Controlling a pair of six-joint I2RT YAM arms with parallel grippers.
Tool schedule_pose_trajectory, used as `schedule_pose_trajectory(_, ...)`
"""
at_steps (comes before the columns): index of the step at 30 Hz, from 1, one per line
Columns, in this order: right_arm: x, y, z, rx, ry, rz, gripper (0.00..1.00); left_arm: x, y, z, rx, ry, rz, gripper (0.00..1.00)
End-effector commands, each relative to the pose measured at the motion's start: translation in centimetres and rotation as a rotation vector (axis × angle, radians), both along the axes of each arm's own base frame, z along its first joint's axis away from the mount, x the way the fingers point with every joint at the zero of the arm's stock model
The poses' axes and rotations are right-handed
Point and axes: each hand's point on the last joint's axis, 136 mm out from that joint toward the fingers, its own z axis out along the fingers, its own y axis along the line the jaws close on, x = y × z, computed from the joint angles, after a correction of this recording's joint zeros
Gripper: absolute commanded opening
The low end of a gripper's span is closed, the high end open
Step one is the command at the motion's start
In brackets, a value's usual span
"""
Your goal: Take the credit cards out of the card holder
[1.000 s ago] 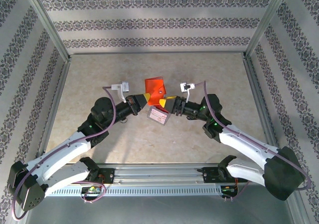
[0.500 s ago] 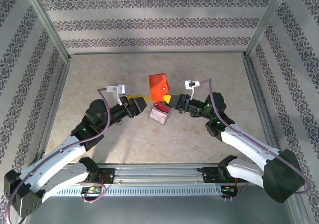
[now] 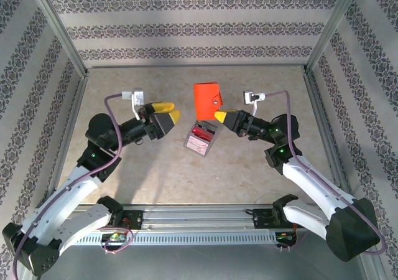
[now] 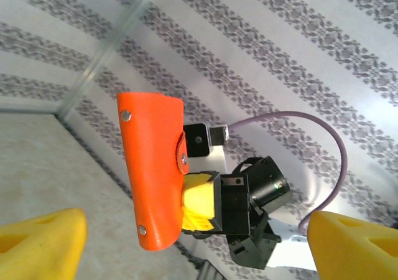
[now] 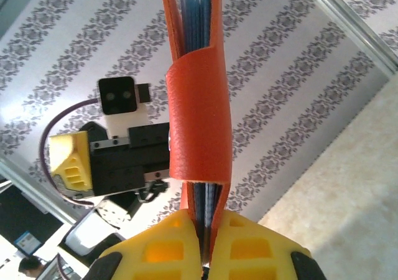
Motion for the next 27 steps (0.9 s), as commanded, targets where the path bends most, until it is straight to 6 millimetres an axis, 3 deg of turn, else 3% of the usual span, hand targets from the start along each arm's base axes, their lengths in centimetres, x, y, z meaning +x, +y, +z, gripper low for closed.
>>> schedule_pose_trajectory(1, -2.5, 0.4, 4.3, 0.074, -0.121, 0.065, 0.00, -1.3, -0.9, 2.6, -0.067, -0.065, -0.125, 0.91)
schedule_pose_trajectory(6, -3.4, 1.7, 4.9, 0.084, -0.130, 0.108, 0.00, -0.4, -2.0, 2.0, -0.057, -0.049, -0.147, 0.92)
schedule_pose_trajectory(13, -3.1, 2.7, 4.2, 0.077, -0.100, 0.125, 0.00, -0.4, -2.7, 2.0, -0.052, -0.048, -0.178, 0.80)
schedule_pose_trajectory(20, -2.9, 3.0, 3.7, 0.068, -0.064, 0.139, 0.00, -0.5, -2.7, 2.4, -0.055, -0.059, -0.180, 0.57)
schedule_pose_trajectory(27, -2.8, 3.2, 3.1, 0.056, -0.047, 0.149, 0.00, 0.0, -2.8, 2.0, -0.047, -0.040, -0.172, 0.25)
